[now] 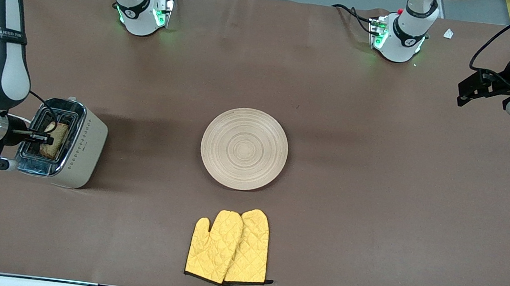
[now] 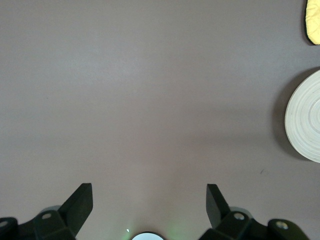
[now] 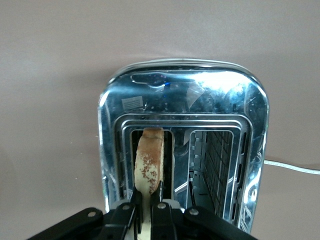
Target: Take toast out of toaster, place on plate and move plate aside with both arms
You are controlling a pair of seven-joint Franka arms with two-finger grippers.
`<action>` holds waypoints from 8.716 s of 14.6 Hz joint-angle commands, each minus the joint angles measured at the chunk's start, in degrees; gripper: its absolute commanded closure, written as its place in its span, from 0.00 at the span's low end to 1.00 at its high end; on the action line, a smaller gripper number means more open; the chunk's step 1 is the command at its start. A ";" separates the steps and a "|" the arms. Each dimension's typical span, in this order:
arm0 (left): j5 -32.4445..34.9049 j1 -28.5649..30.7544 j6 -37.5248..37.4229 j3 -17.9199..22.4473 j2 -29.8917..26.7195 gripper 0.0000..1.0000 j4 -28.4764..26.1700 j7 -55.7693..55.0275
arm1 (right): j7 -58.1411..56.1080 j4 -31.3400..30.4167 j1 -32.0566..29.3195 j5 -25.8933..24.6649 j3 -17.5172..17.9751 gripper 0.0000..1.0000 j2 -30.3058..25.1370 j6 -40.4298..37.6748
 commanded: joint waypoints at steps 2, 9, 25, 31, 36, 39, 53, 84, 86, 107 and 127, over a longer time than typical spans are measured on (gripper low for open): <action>0.65 0.00 -1.06 -0.08 -0.04 0.00 1.25 1.03 | 0.44 6.65 2.66 -0.41 0.49 0.96 -2.98 -9.05; 0.39 -0.08 -1.85 -0.08 -0.30 0.00 1.26 1.03 | 11.24 8.00 13.12 0.29 0.49 0.95 -5.18 -12.76; 0.30 0.00 -1.76 -0.08 0.22 0.00 1.17 0.86 | 17.67 -8.79 33.77 45.87 0.49 0.95 2.98 22.53; 0.30 0.00 -1.76 -0.08 0.40 0.00 0.99 0.77 | 14.88 -12.05 39.85 58.83 0.41 0.92 6.95 34.52; 0.21 -0.08 -1.67 -0.08 0.93 0.00 1.17 0.59 | 2.65 -14.77 37.92 47.37 -2.05 0.25 7.13 33.82; 0.21 -0.08 -1.67 -0.08 0.93 0.00 1.17 0.07 | 3.26 -16.87 38.27 33.73 -3.37 0.00 5.11 33.56; -4.25 0.09 -1.50 -0.16 3.03 0.00 1.08 0.86 | 7.85 -3.97 37.74 4.51 -26.12 0.00 -5.96 -0.36; -78.80 -3.16 46.05 -11.94 42.94 0.29 -20.72 60.89 | -1.84 12.65 27.94 4.95 -27.15 0.00 -13.62 -14.96; -78.80 -3.68 46.14 -11.94 44.16 0.33 -20.10 60.89 | -1.40 12.74 18.80 4.42 -16.69 0.00 -13.62 -16.80; -76.96 -3.34 45.96 -11.42 44.27 1.00 -17.02 60.18 | -1.75 15.73 7.69 -0.33 -3.81 0.00 -14.58 -22.34; -38.99 40.17 24.78 -11.33 43.38 1.00 -10.17 50.69 | -0.70 0.61 8.30 -5.34 -3.73 0.00 -24.51 -11.27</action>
